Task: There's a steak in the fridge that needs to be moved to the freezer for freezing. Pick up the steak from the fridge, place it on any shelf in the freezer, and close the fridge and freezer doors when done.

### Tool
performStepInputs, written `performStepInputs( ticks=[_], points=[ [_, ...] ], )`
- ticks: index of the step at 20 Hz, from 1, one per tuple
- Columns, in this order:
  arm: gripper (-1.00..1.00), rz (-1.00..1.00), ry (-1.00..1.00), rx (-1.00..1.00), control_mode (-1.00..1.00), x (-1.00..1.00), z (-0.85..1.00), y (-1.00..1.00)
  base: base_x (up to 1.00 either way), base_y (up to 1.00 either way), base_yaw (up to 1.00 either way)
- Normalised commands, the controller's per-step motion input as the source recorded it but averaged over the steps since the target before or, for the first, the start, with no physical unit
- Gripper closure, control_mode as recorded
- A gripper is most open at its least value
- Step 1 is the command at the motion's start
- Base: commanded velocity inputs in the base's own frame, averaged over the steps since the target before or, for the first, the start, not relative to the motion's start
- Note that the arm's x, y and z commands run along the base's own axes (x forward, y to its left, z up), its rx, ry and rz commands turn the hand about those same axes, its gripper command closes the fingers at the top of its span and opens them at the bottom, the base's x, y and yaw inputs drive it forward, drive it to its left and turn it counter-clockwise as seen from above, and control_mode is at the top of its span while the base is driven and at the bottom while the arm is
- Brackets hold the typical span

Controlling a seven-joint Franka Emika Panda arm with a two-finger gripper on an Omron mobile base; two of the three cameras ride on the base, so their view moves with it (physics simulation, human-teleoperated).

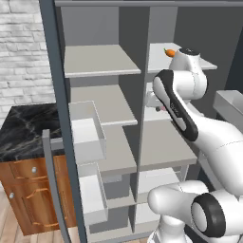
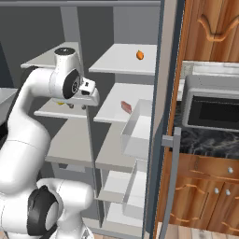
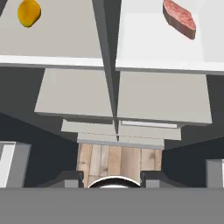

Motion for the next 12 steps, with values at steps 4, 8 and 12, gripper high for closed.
performStepInputs(
  ticks=[4,8,12],
  points=[
    [-1.00,0.00,0.00,0.00,-1.00,-0.44,0.00,0.00,0.00,0.00,0.00],
    [-1.00,0.00,0.00,-0.04,-1.00,-0.52,-0.05,-0.21,0.00,0.00,0.00],
    [-1.00,0.00,-0.01,-0.07,-1.00,-0.04,-0.01,-0.44,0.00,0.00,0.00]
  ],
)
